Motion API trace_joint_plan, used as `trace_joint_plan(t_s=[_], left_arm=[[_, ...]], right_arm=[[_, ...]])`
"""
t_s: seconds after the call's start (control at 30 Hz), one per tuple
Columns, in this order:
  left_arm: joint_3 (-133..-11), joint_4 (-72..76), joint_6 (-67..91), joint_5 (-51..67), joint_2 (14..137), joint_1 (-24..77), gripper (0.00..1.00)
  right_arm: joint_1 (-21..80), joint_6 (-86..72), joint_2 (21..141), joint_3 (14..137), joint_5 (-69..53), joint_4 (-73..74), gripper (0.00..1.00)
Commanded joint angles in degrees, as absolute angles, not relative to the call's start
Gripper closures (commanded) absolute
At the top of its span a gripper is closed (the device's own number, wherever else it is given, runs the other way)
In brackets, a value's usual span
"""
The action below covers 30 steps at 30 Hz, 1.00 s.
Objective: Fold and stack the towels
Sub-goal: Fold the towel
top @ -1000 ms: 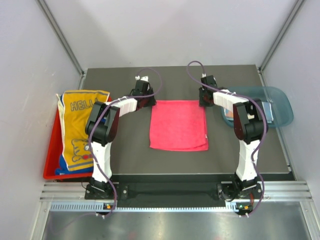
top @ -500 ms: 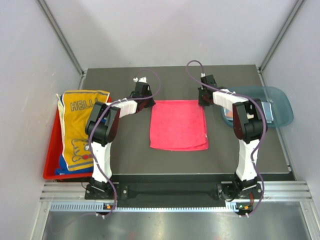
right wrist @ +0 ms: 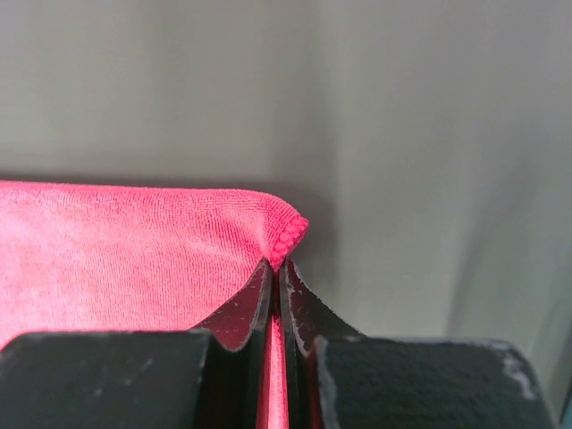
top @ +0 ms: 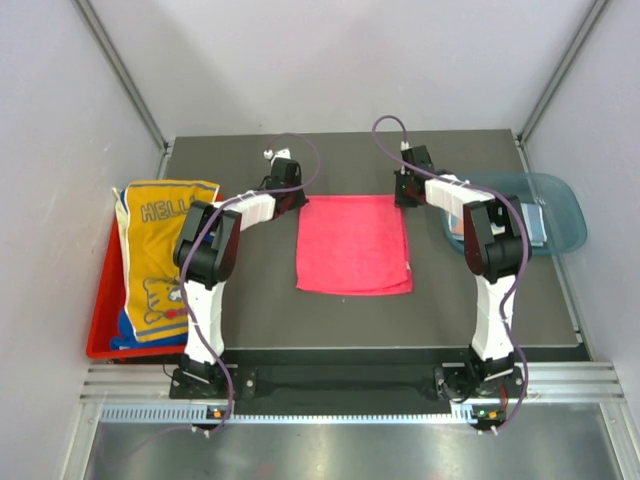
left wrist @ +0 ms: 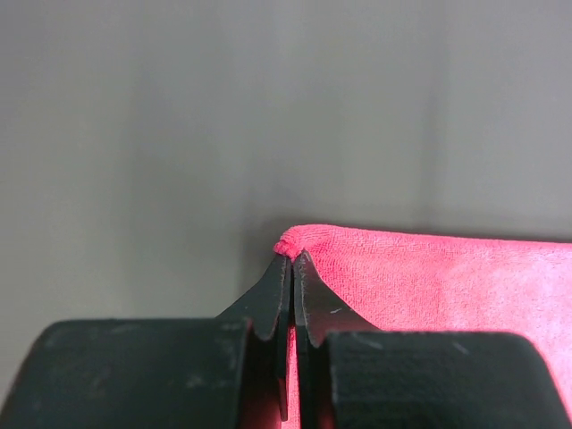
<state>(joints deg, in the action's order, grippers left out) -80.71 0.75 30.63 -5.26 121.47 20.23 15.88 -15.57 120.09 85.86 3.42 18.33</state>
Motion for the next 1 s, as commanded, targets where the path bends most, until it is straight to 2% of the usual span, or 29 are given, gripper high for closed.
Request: trace_joint_plan(t_s=[0.0, 0.33, 0.6, 0.97], left_arm=[[-84.98, 0.35, 28.57, -8.70, 122.61, 18.55, 1.00], [-89.04, 3.77, 25.66, -6.24, 123.49, 18.02, 1.00], [-79.46, 9.75, 25.31, -2.38, 114.35, 18.02, 1.00], [-64.35, 12.83, 29.00, 2.11, 103.19, 18.98, 1.00]], right_arm=[[14.50, -15.64, 121.72, 90.08, 0.89, 15.04, 0.99], [13.45, -16.44, 120.33, 87.81, -2.20, 5.56, 1.00], [13.45, -16.70, 111.28, 78.15, -2.55, -1.40, 1.00], [14.15, -19.07, 99.42, 63.21, -2.64, -3.78, 1.00]])
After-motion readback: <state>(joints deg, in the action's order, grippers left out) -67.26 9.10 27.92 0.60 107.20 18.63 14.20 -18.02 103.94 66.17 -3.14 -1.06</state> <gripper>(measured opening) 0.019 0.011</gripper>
